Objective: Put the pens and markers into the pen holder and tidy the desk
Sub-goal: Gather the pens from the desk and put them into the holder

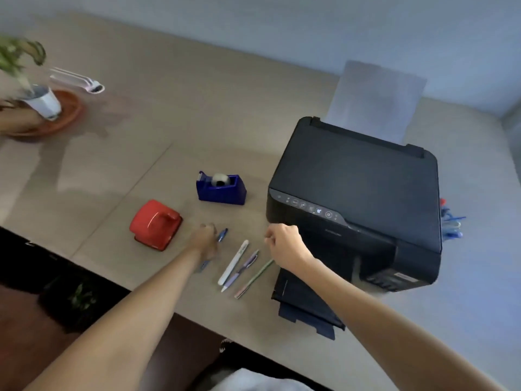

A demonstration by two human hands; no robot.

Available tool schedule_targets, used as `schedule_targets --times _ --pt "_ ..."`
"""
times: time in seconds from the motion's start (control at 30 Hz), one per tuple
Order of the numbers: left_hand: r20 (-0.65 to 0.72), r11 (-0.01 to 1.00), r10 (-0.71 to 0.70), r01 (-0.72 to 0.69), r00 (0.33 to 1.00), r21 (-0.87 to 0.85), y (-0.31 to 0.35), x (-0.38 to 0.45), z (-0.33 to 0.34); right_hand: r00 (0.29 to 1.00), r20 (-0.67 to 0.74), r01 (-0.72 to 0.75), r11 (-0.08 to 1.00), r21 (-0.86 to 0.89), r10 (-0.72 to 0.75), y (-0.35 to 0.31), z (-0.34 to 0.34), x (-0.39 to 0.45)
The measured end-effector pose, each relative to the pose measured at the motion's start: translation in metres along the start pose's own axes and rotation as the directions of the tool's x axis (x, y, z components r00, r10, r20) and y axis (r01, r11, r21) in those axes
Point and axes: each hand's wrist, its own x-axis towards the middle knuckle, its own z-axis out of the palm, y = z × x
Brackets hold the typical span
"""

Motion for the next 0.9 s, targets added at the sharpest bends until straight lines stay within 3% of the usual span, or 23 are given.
schedule_targets --times 0.1,0.23,0.37,0.5,0.67,0.8,0.9 --pt "0.039 1.000 -0.003 0.003 0.999 -0.016 -0.007 0.012 0.023 0.962 0.158 -0.187 0.961 -0.205 0.221 -0.009 0.034 0.008" --pt "-0.018 0.991 0.038 -0.040 0.999 -0.125 -0.019 0.015 0.036 0.888 0.198 -0.387 0.907 -0.165 0.415 -0.014 0.068 0.016" --pt "-0.040 0.952 0.172 -0.176 0.984 -0.249 -0.014 0.001 0.047 0.806 0.177 -0.555 0.825 -0.108 0.565 -0.017 0.089 0.021" --pt "-0.006 0.961 0.192 -0.189 0.981 -0.202 0.005 -0.008 0.061 0.791 0.086 -0.605 0.795 -0.040 0.606 -0.018 0.098 0.026" --pt "-0.056 0.983 0.176 -0.172 0.983 0.064 0.002 -0.004 0.063 0.759 0.047 -0.651 0.755 0.077 0.650 -0.012 0.104 0.030" --pt "-0.038 0.982 0.155 -0.159 0.987 -0.100 -0.022 0.000 0.062 0.714 -0.019 -0.656 0.679 0.331 0.700 -0.022 0.114 0.032" --pt "0.075 0.952 0.161 -0.135 0.984 -0.274 -0.029 -0.005 0.061 0.687 -0.018 -0.651 0.627 0.429 0.726 -0.031 0.116 0.036"
